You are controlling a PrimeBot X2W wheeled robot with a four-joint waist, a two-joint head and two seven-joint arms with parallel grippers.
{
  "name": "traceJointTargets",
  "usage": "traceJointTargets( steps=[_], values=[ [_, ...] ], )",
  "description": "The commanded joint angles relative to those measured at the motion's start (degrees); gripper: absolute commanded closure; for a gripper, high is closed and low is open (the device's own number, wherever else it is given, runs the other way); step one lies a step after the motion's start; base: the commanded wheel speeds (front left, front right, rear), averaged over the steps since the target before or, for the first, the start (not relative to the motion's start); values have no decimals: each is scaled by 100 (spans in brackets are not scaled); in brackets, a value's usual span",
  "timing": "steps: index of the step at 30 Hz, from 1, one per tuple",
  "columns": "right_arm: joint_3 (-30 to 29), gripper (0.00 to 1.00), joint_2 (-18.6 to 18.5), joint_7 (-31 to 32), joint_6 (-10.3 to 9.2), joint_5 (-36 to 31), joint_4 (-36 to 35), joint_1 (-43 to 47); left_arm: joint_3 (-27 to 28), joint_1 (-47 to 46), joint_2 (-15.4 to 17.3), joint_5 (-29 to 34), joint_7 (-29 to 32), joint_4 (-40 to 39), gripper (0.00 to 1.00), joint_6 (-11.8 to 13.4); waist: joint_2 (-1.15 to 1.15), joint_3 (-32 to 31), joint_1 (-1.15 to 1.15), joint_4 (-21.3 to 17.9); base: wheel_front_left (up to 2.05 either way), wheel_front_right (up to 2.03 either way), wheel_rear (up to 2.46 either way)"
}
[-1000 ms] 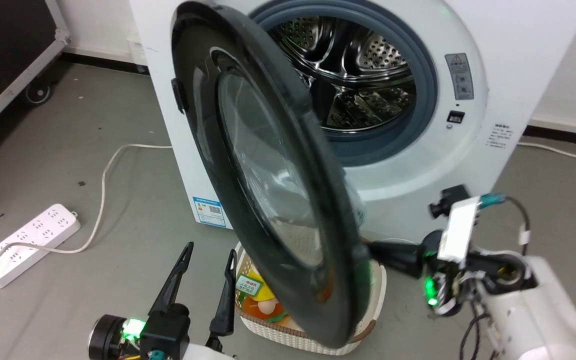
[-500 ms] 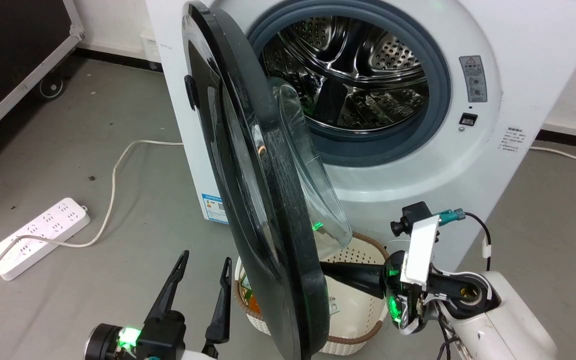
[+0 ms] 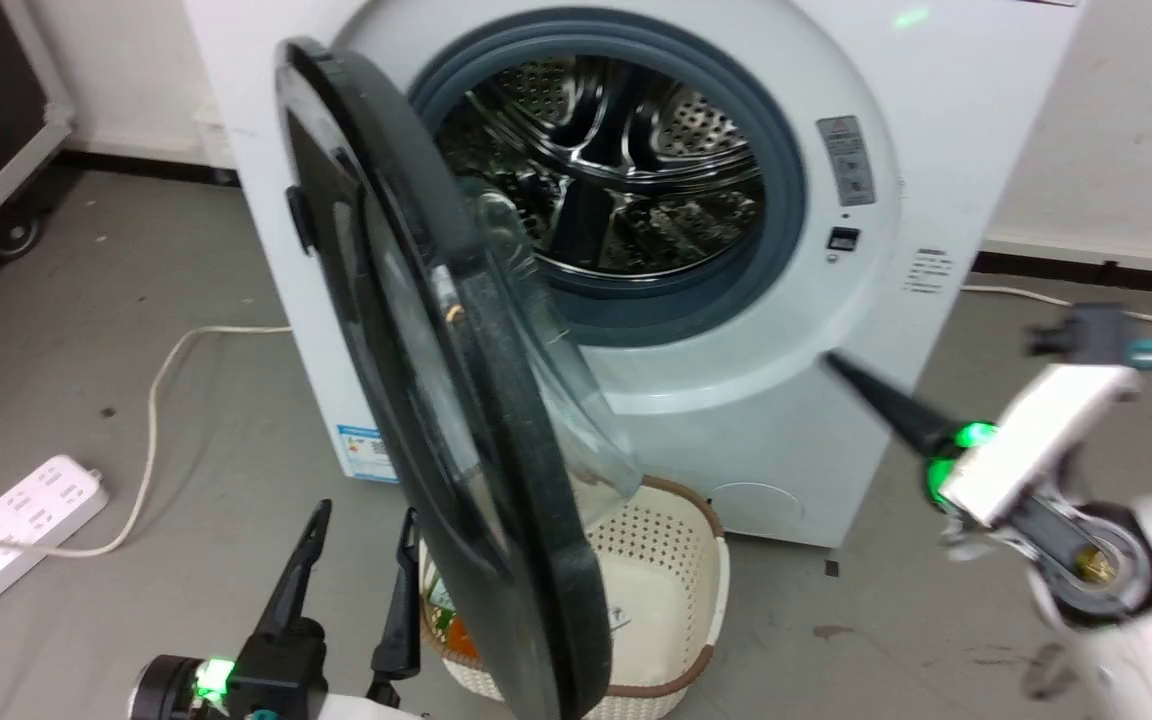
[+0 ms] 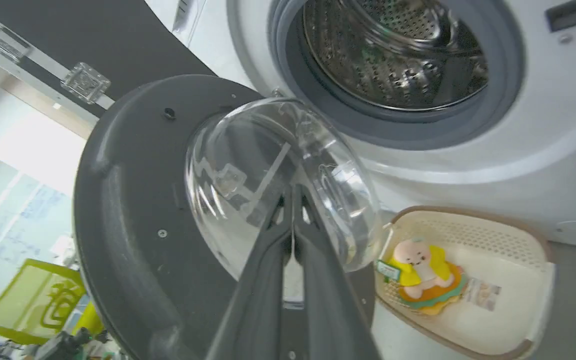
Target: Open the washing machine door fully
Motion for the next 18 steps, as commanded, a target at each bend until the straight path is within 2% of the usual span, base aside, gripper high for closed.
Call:
traceJointTargets(
  steps=[1, 5, 9, 12, 16, 18],
  values=[
    [25, 100, -126, -181, 7, -212, -133, 176, 24, 75, 13, -22, -32, -23, 0, 21, 0, -19, 0, -57, 0, 0, 0],
    [101, 100, -734, -1545, 7, -1657, -768, 746, 152, 127, 29, -53, -32, -68, 0, 19, 0, -56, 0, -201, 0, 0, 0],
    [-268, 100, -904, -2736, 7, -3050, -973, 1382, 268, 240, 35, -56, -32, -173, 0, 38, 0, -65, 0, -379, 0, 0, 0],
    [-678, 100, -695, -3262, 7, -4025, -1109, 1912, 327, 334, 53, -54, -32, -249, 0, 21, 0, -53, 0, -509, 0, 0, 0],
    [-1352, 100, -159, -3620, 7, -5315, -1399, 2585, 368, 425, 57, -42, -32, -334, 0, -7, 0, 13, 0, -624, 0, 0, 0],
    [-1609, 100, 221, -3698, 7, -5686, -1553, 2910, 363, 442, 35, -43, -32, -336, 0, -21, 0, 33, 0, -643, 0, 0, 0]
  ],
)
